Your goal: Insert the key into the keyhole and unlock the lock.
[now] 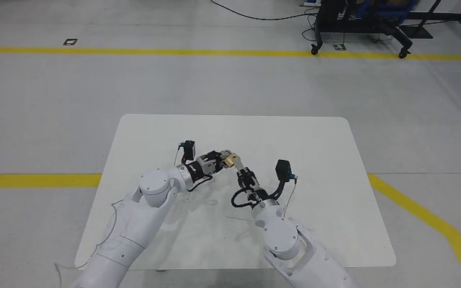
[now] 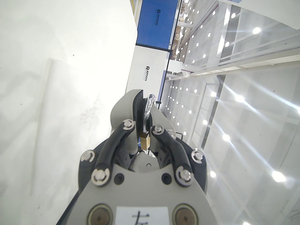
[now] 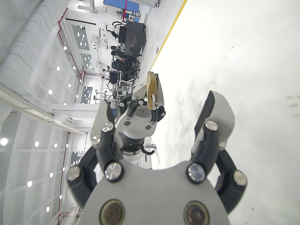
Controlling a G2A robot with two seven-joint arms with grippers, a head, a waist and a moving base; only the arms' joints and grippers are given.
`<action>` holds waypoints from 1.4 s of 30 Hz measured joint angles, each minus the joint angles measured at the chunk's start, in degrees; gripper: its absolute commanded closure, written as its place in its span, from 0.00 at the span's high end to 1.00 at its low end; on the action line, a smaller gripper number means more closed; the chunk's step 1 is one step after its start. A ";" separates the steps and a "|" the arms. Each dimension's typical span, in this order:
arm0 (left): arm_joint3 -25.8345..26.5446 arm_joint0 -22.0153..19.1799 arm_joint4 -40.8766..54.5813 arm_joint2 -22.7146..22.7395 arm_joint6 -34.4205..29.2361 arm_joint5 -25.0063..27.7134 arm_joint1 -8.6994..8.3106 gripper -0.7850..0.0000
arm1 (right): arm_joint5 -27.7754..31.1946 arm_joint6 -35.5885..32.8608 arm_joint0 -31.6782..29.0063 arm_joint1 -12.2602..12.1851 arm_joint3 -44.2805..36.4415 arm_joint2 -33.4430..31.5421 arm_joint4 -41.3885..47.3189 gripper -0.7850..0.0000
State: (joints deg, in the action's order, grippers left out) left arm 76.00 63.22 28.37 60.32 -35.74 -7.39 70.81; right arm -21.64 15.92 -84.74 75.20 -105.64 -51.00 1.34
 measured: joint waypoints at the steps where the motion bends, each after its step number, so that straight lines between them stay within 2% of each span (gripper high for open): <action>1: 0.14 0.08 0.32 0.13 -0.17 0.34 0.02 0.00 | 0.00 0.00 0.00 0.00 0.00 0.00 0.00 1.00; 6: 1.08 1.14 1.48 1.20 -0.95 3.69 -0.02 0.00 | 0.97 -0.94 -0.45 -0.01 -0.80 -0.51 0.99 1.00; 9: 1.39 1.65 2.56 1.85 -1.26 4.96 -0.02 0.00 | 5.99 -7.29 -2.93 -0.56 -3.77 -3.95 7.08 1.00; 10: 1.47 1.78 2.88 2.01 -1.45 5.29 -0.01 0.00 | 7.28 -9.82 -3.83 -0.82 -4.57 -5.27 9.04 0.85; 12: 1.65 2.02 3.27 2.31 -1.98 6.18 -0.01 0.00 | 9.81 -16.44 -5.76 -1.43 -5.79 -8.27 13.56 0.70; 14: 1.80 2.22 3.25 2.46 -2.25 6.90 -0.02 0.00 | 11.55 -22.45 -7.05 -1.86 -5.97 -10.58 17.89 0.47; 17: 2.11 2.56 3.23 2.66 -2.63 8.06 -0.01 0.00 | 13.11 -29.46 -8.05 -2.22 -4.86 -13.41 24.10 0.41; 24: 2.27 2.89 4.07 3.13 -3.76 8.82 0.03 0.00 | 12.85 -33.18 -6.27 -2.05 -1.20 -14.23 30.49 0.42; 33: 2.62 3.20 3.59 3.44 -4.75 9.72 0.03 0.00 | 13.98 -33.43 -3.05 -1.59 2.51 -13.25 32.12 0.44; 42: 2.75 3.22 3.05 3.39 -5.17 9.54 0.08 0.00 | 14.11 -34.01 -2.31 -1.51 3.73 -13.70 33.63 0.40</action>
State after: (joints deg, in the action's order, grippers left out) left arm 78.75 66.44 31.41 63.71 -40.91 2.15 70.90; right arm -7.53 -18.09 -87.06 73.70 -101.91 -64.70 34.96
